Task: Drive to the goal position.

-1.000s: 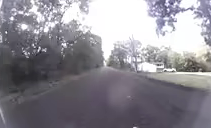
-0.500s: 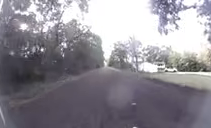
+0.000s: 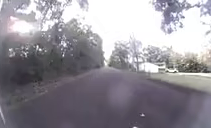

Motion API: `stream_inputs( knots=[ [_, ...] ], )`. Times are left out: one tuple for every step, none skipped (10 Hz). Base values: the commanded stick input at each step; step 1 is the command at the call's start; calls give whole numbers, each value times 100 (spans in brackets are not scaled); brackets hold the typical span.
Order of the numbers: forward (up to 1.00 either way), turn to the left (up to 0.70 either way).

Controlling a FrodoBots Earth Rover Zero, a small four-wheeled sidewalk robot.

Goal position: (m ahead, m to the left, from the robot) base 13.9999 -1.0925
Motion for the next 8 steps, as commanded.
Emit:
stream_inputs(
  knots=[
    [70,0],
    [70,0],
    [70,0],
    [70,0],
    [70,0],
    [70,0],
    [70,0],
    [70,0]
  ],
)
